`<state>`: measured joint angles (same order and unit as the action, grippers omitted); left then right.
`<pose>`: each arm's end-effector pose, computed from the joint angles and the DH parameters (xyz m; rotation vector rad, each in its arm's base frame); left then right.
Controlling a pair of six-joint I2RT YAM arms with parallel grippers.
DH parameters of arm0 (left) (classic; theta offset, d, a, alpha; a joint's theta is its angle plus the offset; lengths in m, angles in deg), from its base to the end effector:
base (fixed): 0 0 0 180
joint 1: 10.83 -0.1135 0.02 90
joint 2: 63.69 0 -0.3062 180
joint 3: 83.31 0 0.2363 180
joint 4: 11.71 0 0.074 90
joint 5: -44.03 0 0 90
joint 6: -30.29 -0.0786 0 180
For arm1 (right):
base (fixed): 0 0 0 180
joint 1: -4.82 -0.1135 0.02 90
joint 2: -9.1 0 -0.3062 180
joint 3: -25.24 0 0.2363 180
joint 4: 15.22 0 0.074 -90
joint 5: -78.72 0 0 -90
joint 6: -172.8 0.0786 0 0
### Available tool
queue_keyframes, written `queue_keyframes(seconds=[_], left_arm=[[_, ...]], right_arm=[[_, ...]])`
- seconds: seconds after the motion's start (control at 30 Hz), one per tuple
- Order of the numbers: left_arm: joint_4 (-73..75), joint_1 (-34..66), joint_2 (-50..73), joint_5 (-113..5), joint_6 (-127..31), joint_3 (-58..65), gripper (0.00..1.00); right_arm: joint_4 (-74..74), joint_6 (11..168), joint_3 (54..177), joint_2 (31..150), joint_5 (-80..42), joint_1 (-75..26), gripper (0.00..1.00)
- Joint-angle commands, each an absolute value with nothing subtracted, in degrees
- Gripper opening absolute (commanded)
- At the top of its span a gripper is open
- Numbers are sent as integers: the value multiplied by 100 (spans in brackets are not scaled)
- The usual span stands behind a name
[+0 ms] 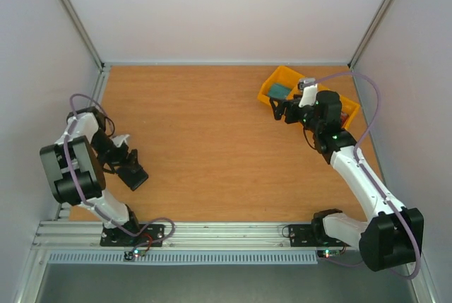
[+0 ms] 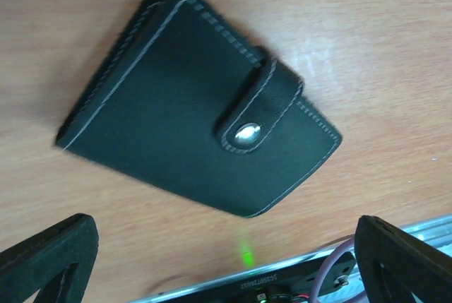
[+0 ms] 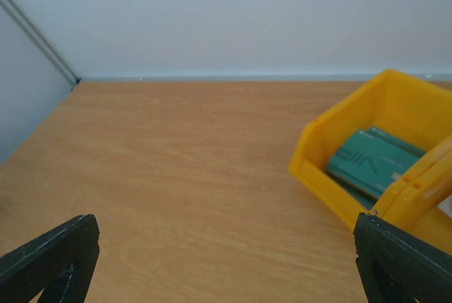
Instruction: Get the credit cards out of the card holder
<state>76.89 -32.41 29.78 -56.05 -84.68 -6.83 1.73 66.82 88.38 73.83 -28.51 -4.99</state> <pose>0.2132 0.0695 0.2043 -0.0514 -2.9348 0.3965 0.2590 0.0684 0.3364 -0.6172 1.7809 0.2109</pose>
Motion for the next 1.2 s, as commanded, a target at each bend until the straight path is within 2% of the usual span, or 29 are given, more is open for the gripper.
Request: queue_keyframes(seconds=[0.0,0.3,0.43,0.53,0.83,1.17], left_arm=[[7518,-2856,3561,-5914,-8523,-678,99],[7268,-1682,4606,-6516,-8301,332,93],[6897,-559,4654,-6129,-8311,634,94],[6588,-85,4563,-5737,-8360,691,97],[6529,-21,3966,-4649,-7808,830,99],[6894,-221,4587,-5518,-7713,658,99]], right_arm=[[574,6315,9058,7225,-2574,-915,98],[682,6217,9202,7220,-2448,-1228,98],[839,6215,9296,7283,-2442,-1314,98],[928,6175,9345,7291,-2459,-1382,99],[1028,6106,9391,7414,-2350,-1563,98],[1126,6027,9436,7543,-2205,-1685,98]])
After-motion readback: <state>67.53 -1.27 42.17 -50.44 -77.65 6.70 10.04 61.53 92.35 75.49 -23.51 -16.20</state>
